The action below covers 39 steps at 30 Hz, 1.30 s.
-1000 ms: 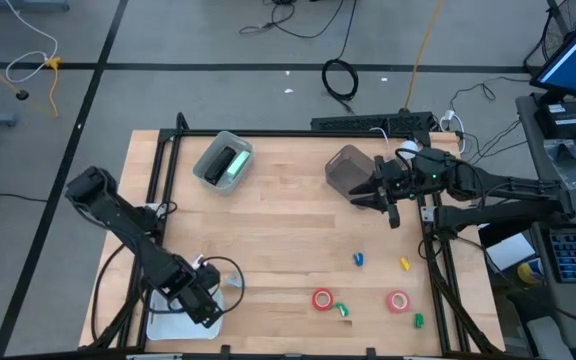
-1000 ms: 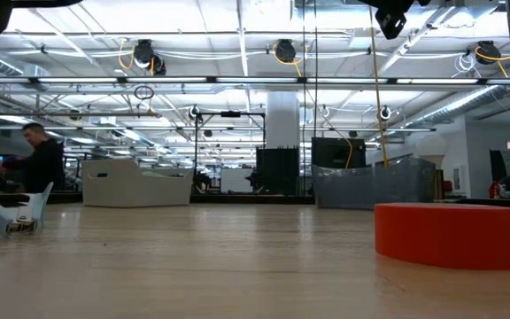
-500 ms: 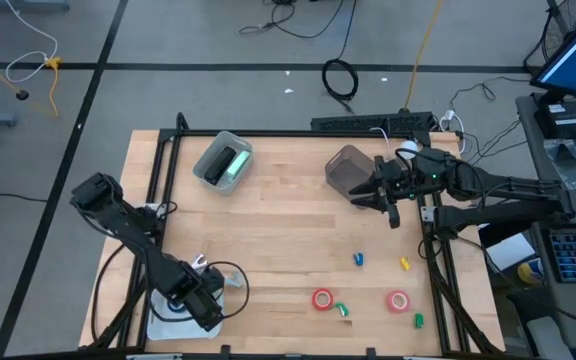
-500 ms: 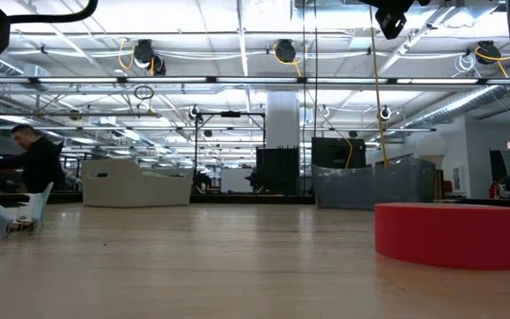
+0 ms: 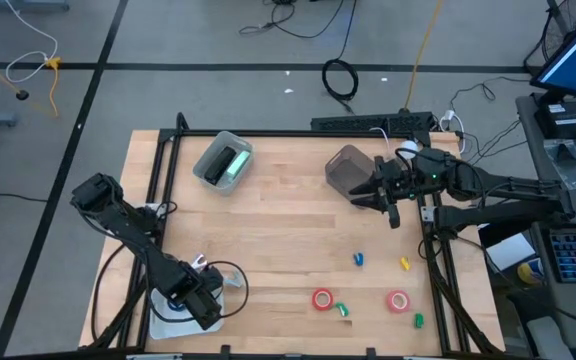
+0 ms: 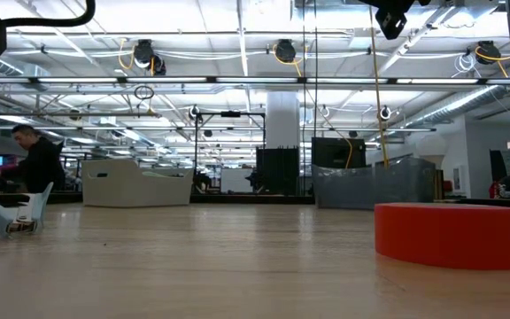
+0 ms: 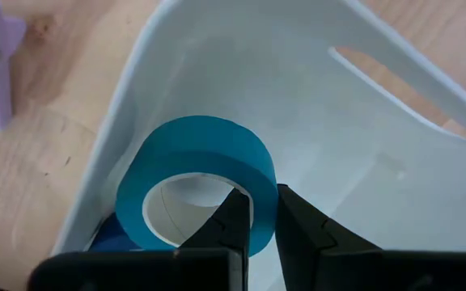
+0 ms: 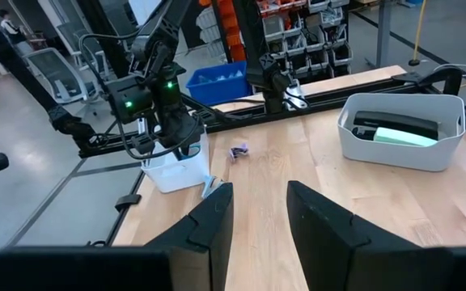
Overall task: Pick and place Stapler, Stapler remover, tape
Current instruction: Put the blue tape into the white bin, then put the red tape into the white bin
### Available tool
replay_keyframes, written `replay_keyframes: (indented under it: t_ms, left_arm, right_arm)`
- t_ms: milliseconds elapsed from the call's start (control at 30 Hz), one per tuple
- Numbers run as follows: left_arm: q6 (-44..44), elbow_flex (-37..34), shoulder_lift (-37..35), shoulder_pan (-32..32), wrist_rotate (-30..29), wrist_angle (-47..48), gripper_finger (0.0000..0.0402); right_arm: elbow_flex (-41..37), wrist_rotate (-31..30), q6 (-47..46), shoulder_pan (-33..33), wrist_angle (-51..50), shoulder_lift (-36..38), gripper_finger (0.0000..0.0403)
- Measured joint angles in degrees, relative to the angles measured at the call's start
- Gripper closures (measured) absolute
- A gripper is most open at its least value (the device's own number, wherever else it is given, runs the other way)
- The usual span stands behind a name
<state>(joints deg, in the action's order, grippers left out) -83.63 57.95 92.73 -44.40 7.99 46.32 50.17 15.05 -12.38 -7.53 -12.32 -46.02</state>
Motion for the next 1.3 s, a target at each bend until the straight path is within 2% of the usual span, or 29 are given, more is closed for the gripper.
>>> replay_keyframes:
  t_ms: [300,433,667,767,867,1067,1200,1300]
  left_arm:
    - [0.3,0.0,0.0,0.0,-0.3,0.0,0.0303]
    - [0.4,0.0,0.0,0.0,-0.2,0.0,0.0297]
    - [-0.9,0.0,-0.9,0.5,3.9,0.0,0.0295]
    - [-2.3,0.5,-3.0,0.8,3.2,0.3,0.0294]
    - [-3.4,2.4,-6.0,0.9,-1.2,0.3,0.0294]
    - [-3.6,7.6,-11.0,1.5,-17.9,0.7,0.0294]
    - [1.1,11.2,-12.5,3.6,-27.6,0.2,0.0293]
    - [8.9,14.0,-13.4,5.6,-33.2,-3.8,0.0293]
  right_arm:
    - [0.0,0.0,-0.4,0.0,0.0,0.0,0.0291]
    - [0.0,0.0,-0.4,0.0,0.0,0.0,0.0291]
    - [0.0,0.1,-0.4,0.0,0.0,0.0,0.0291]
    - [0.0,0.1,-0.4,0.0,0.0,0.0,0.0291]
    - [0.0,0.1,-0.4,0.0,0.1,0.0,0.0291]
    - [0.0,0.0,-0.4,0.0,1.7,-0.1,0.0291]
    - [0.0,-0.1,-0.4,0.0,5.0,-0.6,0.0291]
    - [0.0,0.1,-0.1,0.0,8.5,-1.1,0.0291]
